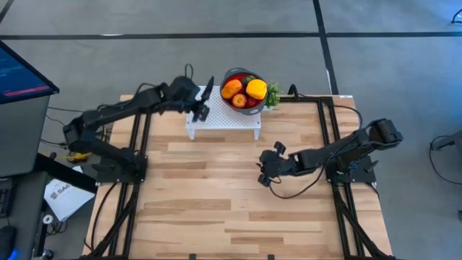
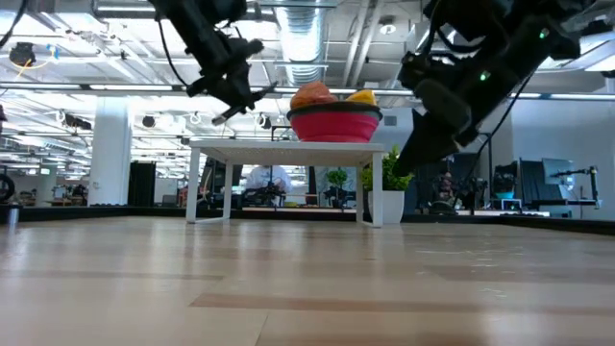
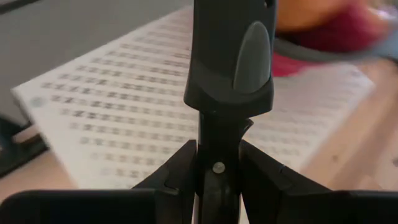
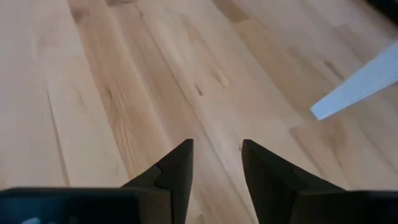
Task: Pick & Place Fruit
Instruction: Put the black knife on the shelf
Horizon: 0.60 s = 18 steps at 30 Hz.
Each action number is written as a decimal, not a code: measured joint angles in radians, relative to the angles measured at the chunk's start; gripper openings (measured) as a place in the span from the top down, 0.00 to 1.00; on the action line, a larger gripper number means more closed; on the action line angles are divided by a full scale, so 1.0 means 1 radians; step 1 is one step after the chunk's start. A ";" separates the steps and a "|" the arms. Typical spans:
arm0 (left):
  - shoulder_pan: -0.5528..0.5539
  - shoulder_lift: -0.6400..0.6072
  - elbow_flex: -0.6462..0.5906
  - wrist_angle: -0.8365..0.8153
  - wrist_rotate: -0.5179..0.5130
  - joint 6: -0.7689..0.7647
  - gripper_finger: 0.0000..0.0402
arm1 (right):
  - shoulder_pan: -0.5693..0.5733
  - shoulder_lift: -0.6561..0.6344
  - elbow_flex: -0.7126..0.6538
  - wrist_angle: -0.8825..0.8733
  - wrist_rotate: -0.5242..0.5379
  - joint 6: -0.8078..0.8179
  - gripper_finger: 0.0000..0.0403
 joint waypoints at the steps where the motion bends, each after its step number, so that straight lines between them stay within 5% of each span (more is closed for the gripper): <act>1: 0.020 0.017 0.020 -0.021 0.002 -0.007 0.78 | 0.003 0.017 0.000 0.015 0.000 0.000 0.68; 8: 0.125 0.114 0.056 -0.045 0.143 -0.170 0.78 | 0.023 0.040 0.000 0.022 0.002 -0.005 0.71; 18: 0.146 0.216 0.056 -0.024 0.209 -0.323 0.77 | 0.056 0.008 0.000 0.019 0.060 -0.061 0.71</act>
